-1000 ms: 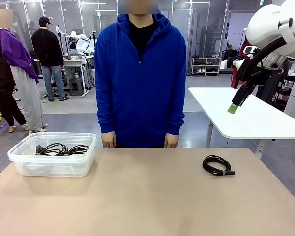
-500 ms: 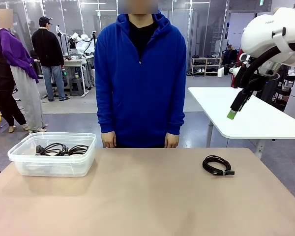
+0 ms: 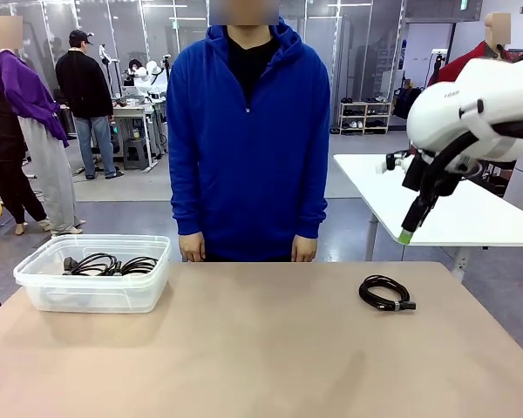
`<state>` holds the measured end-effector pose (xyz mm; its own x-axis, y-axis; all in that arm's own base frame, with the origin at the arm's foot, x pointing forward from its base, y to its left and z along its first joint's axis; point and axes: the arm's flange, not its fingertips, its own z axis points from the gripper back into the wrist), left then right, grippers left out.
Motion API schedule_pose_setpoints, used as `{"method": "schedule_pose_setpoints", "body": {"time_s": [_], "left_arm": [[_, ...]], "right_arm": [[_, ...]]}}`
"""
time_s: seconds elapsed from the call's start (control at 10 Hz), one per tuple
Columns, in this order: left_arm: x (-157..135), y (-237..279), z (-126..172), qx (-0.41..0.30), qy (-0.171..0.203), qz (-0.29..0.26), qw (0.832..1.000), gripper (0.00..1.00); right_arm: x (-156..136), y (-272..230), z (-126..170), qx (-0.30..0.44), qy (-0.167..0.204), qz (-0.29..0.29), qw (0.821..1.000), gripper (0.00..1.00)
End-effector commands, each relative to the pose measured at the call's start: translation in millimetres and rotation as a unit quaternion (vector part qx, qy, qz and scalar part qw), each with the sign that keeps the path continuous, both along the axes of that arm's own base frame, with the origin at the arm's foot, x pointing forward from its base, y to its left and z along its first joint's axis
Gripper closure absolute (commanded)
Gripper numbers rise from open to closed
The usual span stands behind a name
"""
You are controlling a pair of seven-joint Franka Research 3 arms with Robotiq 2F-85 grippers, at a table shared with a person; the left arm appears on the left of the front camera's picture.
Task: Organize and store the cables.
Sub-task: Place the USB Extension Cable into the Organizing box.
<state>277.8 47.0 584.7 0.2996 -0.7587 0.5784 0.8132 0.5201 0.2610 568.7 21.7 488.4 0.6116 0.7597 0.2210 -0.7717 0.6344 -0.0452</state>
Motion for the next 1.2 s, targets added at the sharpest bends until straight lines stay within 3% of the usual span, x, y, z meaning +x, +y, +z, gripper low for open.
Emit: {"method": "schedule_pose_setpoints", "body": {"time_s": [0.0,0.3,0.5,1.1], "left_arm": [[-1.4,-0.4,0.2,0.001,0.002,-0.001,1.0,0.0],[-1.4,-0.4,0.2,0.001,0.002,-0.001,1.0,0.0],[-1.4,-0.4,0.2,0.001,0.002,-0.001,1.0,0.0],[-1.4,-0.4,0.2,0.001,0.002,-0.001,1.0,0.0]], "right_arm": [[-1.7,2.4,-27.9,-0.014,-0.007,-0.016,1.0,0.0],[-1.4,1.3,-59.8,0.004,0.021,-0.037,0.999,0.0],[-1.0,6.2,-76.9,0.0,0.013,-0.046,0.999,0.0],[-1.0,10.3,-116.4,-0.006,0.033,-0.048,0.998,0.0]]}}
